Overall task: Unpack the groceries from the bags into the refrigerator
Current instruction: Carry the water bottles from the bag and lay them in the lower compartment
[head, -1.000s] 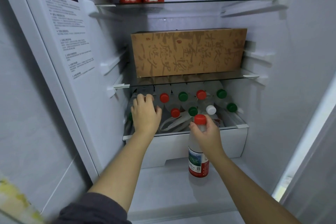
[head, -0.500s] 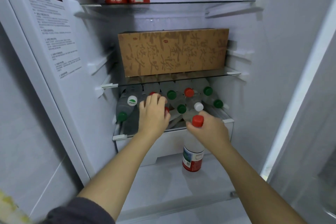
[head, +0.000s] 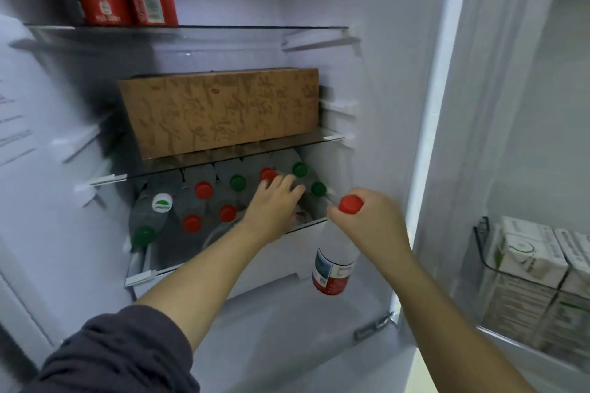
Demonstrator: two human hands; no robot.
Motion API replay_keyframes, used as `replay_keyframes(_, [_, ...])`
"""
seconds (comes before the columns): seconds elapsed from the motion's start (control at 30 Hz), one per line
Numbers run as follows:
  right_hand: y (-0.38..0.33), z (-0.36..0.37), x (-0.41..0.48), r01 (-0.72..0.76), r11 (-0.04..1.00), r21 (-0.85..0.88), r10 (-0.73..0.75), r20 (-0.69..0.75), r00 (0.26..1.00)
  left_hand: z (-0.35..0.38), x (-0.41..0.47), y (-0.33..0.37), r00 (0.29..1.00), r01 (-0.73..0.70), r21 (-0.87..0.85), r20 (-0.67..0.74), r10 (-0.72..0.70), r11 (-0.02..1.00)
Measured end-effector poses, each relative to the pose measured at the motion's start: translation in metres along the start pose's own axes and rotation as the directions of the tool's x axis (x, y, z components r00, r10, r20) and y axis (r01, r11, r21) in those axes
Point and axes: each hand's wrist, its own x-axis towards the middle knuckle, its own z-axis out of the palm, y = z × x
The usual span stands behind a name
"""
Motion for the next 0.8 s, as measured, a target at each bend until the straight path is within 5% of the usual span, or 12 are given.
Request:
replay_keyframes(0.2, [-0.014,-0.024,-0.01,0.119,0.971,0.205,-0.028,-0.397,0.917,-0.004,0.045,0.001,0.995,0.065,0.096,0.063,-0.071,0.993])
replay_keyframes(0.37, [-0.001,-0.001,-0.006,0.3,0.918,0.261,-0.097,-0.585,0.805,-0.005,0.066,-0.006,0.956,0.159,0.062,0.238,-0.169,0.985])
replay_keyframes(0.8, [0.034,0.075,0.029,0.374,0.877,0.3,-0.146,-0.577,0.804,0.002,0.057,-0.017,0.944,0.315,-0.19,0.165,-0.286,0.93])
